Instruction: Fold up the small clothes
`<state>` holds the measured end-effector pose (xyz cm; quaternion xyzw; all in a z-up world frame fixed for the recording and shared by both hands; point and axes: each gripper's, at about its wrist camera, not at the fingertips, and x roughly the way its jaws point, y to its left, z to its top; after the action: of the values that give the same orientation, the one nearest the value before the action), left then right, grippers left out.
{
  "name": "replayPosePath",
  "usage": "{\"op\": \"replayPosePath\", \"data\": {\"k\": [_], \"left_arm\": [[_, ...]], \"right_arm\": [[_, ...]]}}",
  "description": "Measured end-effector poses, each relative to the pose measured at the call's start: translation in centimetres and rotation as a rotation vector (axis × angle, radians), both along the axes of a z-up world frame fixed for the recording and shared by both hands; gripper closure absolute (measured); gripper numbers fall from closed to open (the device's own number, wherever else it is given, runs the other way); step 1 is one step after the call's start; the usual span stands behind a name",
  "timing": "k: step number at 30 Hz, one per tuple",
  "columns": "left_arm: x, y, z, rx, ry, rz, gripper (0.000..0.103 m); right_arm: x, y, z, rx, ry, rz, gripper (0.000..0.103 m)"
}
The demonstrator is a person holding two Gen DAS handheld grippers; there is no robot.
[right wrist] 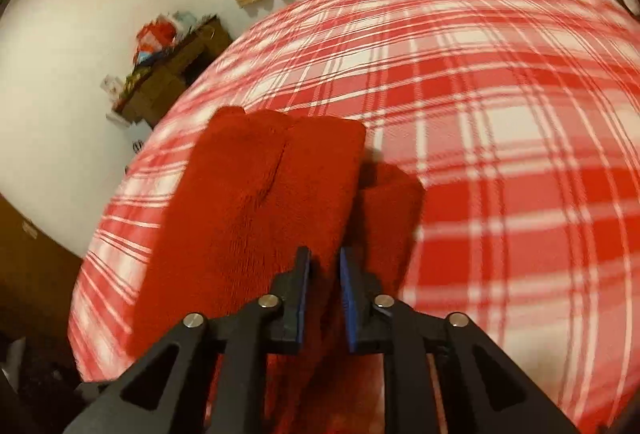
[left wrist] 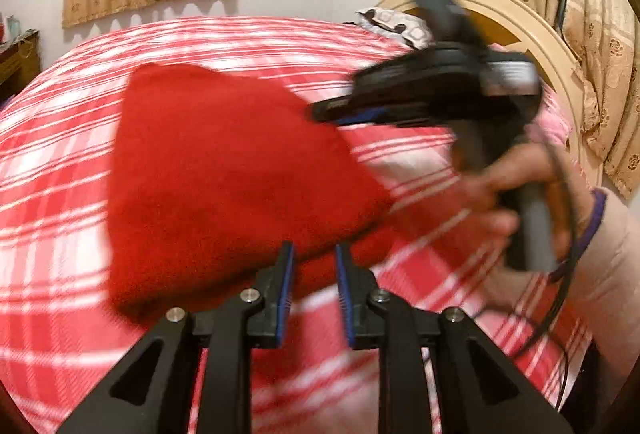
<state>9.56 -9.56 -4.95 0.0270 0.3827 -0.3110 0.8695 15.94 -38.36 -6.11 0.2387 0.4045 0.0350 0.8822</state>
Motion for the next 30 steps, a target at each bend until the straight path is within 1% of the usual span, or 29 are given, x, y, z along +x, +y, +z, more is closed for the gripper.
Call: {"op": "replayPosePath", "data": {"k": [2, 3, 4, 5, 7, 9, 12, 14, 15, 16, 18, 20, 21, 22, 24, 26, 28, 30], "left_arm": [[-0.7, 2.3, 0.1, 0.006, -0.002, 0.043, 0.072], [-0.9, 3.4, 0.0, 0.008, -0.001, 0.066, 0.068], [-1.0, 4.5, 0.1, 0.008, -0.001, 0.090, 0.068], [-0.9, 5.3, 0.0, 0.009, 0.000, 0.112, 0.068], [-0.5, 6.9, -0.1, 0.011, 0.006, 0.165, 0.068], [0.3, 7.8, -0.4, -0.001, 0.020, 0.194, 0.068], [1.8, 8.8, -0.3, -0.029, 0.041, 0.230, 0.068], [2.0, 9.0, -0.2, -0.029, 0.047, 0.236, 0.064], [1.8, 8.9, 0.0, -0.027, 0.042, 0.241, 0.059], [1.9, 8.9, 0.2, -0.024, 0.033, 0.244, 0.058], [1.7, 8.6, 0.3, -0.011, 0.019, 0.236, 0.058], [1.9, 8.7, 0.3, -0.005, 0.015, 0.227, 0.058], [1.8, 8.7, 0.2, -0.003, 0.016, 0.223, 0.058], [1.7, 8.6, 0.1, -0.003, 0.021, 0.217, 0.058], [1.5, 8.8, 0.0, -0.025, 0.047, 0.187, 0.058], [0.9, 9.1, 0.0, -0.050, 0.063, 0.153, 0.056], [0.5, 9.5, 0.5, -0.075, 0.056, 0.143, 0.056], [0.8, 9.5, 1.2, -0.080, 0.038, 0.145, 0.056]], "right_arm": [[-3.0, 0.2, 0.8, 0.046, -0.047, -0.011, 0.073], [-4.4, 0.5, 1.2, 0.052, -0.063, -0.022, 0.065], [-5.5, 0.9, 1.4, 0.056, -0.076, -0.028, 0.057], [-6.6, 1.2, 1.5, 0.067, -0.093, -0.032, 0.054], [-8.4, 2.2, 1.4, 0.096, -0.119, -0.028, 0.053], [-8.6, 3.1, 1.1, 0.103, -0.117, -0.019, 0.053], [-7.4, 4.5, 0.2, 0.074, -0.091, -0.002, 0.053], [-6.8, 5.1, -0.3, 0.044, -0.078, 0.005, 0.053], [-6.5, 5.4, -0.6, 0.016, -0.070, 0.004, 0.053], [-6.1, 5.7, -0.9, -0.011, -0.061, 0.006, 0.053], [-5.7, 6.2, -1.5, -0.050, -0.032, 0.011, 0.053], [-5.7, 6.5, -2.1, -0.057, -0.024, 0.021, 0.056], [-5.7, 6.6, -2.4, -0.065, -0.013, 0.021, 0.067], [-5.6, 6.7, -2.7, -0.075, 0.008, 0.015, 0.082], [-5.7, 6.6, -3.4, -0.054, 0.033, 0.015, 0.084], [-6.3, 7.1, -3.0, -0.067, 0.017, 0.030, 0.086], [-7.1, 8.1, -2.0, -0.111, -0.017, 0.059, 0.087], [-7.7, 8.8, -1.6, -0.113, -0.025, 0.083, 0.087]]}}
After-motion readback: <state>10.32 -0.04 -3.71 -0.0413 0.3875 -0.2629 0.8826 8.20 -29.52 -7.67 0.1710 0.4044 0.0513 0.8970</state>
